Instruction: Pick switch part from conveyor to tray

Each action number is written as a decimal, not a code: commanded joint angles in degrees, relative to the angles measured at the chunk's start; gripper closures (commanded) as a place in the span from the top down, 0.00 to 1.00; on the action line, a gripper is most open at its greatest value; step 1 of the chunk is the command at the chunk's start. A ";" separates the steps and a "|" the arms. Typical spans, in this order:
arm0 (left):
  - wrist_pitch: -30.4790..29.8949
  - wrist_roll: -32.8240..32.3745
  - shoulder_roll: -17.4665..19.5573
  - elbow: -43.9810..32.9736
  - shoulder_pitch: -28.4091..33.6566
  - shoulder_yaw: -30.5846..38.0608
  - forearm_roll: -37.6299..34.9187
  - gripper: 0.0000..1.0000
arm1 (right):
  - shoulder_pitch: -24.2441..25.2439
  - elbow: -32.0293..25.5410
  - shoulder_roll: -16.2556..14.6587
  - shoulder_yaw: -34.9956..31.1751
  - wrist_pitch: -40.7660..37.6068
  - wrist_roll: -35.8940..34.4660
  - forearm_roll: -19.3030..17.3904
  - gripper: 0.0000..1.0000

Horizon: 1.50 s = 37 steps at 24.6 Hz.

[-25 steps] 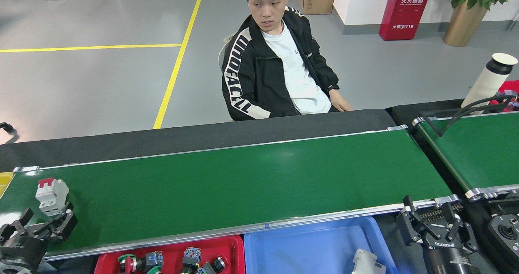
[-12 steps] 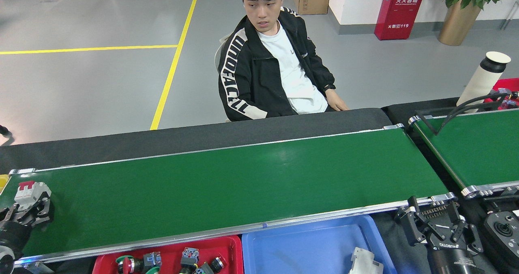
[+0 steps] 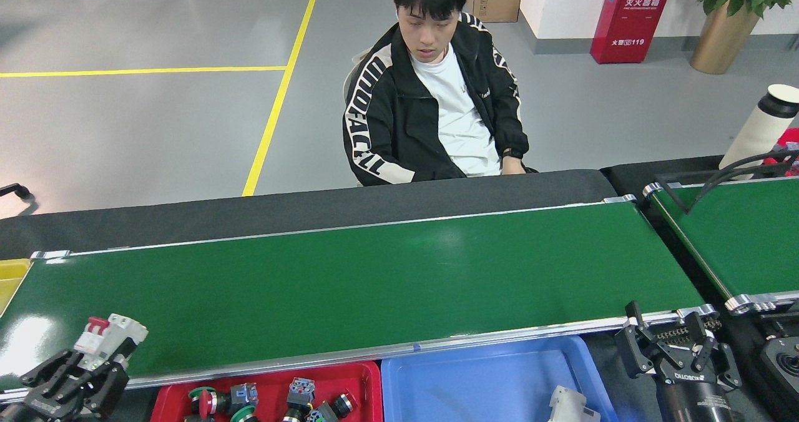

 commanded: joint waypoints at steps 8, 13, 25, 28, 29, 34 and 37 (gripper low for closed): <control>-0.68 -4.78 -5.13 -9.69 -9.33 -24.64 -13.93 0.05 | -3.08 -0.43 0.57 4.76 -0.81 0.37 0.08 0.99; -0.68 -5.31 -10.05 -9.60 -14.78 -40.82 -24.21 0.06 | -4.05 -0.25 1.54 6.26 -1.07 0.37 0.08 0.99; -0.68 -9.26 -20.33 -9.16 -13.29 -48.21 -36.52 1.00 | -5.19 -0.25 1.27 8.02 -0.99 0.37 0.08 0.99; -0.68 -9.17 -20.86 -9.16 -12.41 -44.25 -36.08 1.00 | -5.10 -0.25 1.27 8.02 -0.90 0.37 0.08 0.99; -0.68 -9.09 -21.30 -9.34 -12.32 -41.53 -35.65 1.00 | -5.01 -0.25 1.27 8.02 -0.90 0.37 0.08 0.99; -0.68 -9.17 -20.69 -9.34 -11.89 -17.29 -22.47 1.00 | -4.93 -0.25 1.54 7.93 -0.55 0.37 0.08 0.99; -0.68 -9.17 -18.75 -9.07 -9.78 -2.68 -17.89 1.00 | -5.01 -0.34 1.89 8.02 -0.55 0.37 0.16 0.99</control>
